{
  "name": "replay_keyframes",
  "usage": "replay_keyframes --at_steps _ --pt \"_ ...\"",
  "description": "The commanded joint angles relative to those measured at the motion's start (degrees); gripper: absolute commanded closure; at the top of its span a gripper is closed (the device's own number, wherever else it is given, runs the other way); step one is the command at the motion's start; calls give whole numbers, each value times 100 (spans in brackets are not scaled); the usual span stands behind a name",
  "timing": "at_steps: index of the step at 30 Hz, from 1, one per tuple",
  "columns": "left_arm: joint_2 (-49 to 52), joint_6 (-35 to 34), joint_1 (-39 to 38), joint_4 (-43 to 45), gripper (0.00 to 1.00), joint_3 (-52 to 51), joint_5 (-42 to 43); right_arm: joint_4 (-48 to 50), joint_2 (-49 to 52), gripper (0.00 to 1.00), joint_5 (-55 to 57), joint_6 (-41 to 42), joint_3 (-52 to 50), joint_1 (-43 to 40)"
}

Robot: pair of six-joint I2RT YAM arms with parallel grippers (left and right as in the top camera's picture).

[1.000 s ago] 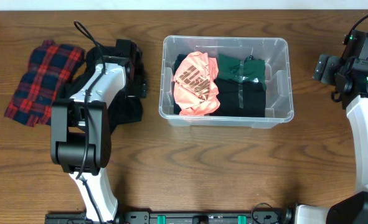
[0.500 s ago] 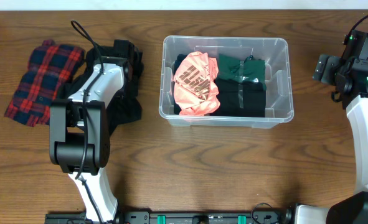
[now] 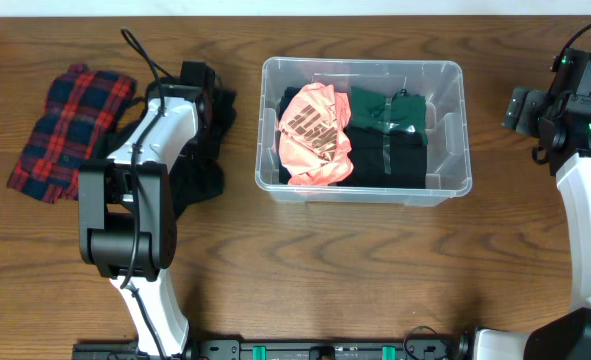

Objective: Pack container
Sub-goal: 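Lower the left gripper and grasp the black garment, then lift the black garment and carry it over the bin with the left gripper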

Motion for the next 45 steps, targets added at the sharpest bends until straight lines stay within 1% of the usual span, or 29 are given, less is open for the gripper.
replay_keyframes --at_steps 1,10,17,20,26,32,34,39,43,45 --pt "-501 413 -15 -175 94 422 -149 -4 -24 1 20 -7 15 -42" --pt "-2026 1047 -15 278 94 581 -201 -4 -24 1 20 -7 15 -42" --pt "-2592 1919 -173 457 94 581 -210 -4 -24 1 20 -7 15 -42" --pt "-2682 2168 -387 476 94 581 -409 -4 -24 1 20 -7 15 -42" --pt "-2758 2494 -1209 610 94 584 -938 -4 -24 1 20 -7 15 -42" --pt "-2765 2896 -2339 1016 94 595 -1770 -7 -24 1 20 -7 15 -42" --pt "-2765 2935 -2697 1152 94 595 -2000 -7 -24 1 20 -7 15 -42" --pt "-2765 3008 -3512 1333 94 595 -2111 -9 -24 1 20 -7 15 -42" --pt "-2765 3005 -3928 1331 94 592 -2151 -31 -24 1 20 -7 15 -42" --pt "-2763 2879 -4085 1333 94 592 -2149 -33 -24 1 20 -7 15 -42"
